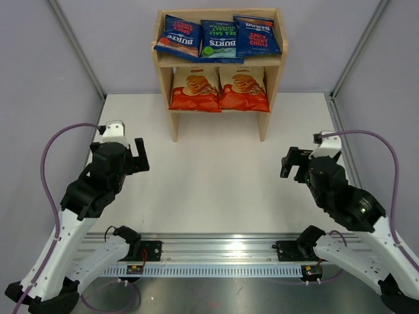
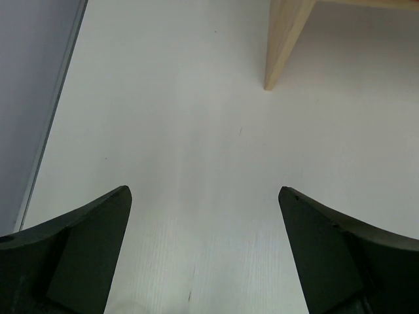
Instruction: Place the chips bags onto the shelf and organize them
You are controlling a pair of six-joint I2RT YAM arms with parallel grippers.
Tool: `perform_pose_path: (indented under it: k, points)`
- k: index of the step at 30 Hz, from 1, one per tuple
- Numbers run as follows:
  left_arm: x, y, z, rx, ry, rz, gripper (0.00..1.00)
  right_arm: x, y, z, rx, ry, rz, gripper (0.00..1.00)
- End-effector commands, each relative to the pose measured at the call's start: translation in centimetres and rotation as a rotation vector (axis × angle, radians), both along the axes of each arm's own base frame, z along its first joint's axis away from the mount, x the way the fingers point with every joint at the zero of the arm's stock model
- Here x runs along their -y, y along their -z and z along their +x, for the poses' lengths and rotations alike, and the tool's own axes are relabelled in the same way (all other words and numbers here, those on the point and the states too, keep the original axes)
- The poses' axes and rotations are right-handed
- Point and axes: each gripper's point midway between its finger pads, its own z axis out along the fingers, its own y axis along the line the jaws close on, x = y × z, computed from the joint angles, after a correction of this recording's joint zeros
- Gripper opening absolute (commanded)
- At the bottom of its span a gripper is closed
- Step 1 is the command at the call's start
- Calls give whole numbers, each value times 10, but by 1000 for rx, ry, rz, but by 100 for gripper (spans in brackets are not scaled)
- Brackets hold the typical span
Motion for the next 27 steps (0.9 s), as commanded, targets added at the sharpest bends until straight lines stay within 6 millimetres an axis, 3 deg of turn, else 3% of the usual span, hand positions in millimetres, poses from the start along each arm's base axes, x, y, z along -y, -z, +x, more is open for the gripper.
perform_pose_path:
  k: [1,5,8,9,18,27]
  points:
    - [-2,-12,-12,94,86,21,99,32,-16,-20,29,49,-36,99]
    - [-6,11,-25,71,103,30,99,41,-15,-34,36,32,-25,99]
    - [-10,8,-36,141,111,4,99,47,-25,-42,84,23,11,99]
    - [-9,19,-37,133,127,12,99,47,-27,-43,94,9,14,99]
    - [-8,3,-57,298,187,-63,99,43,-27,-38,90,-14,-42,99]
    - [-7,16,-51,251,172,-55,99,42,-20,-32,77,14,-47,99]
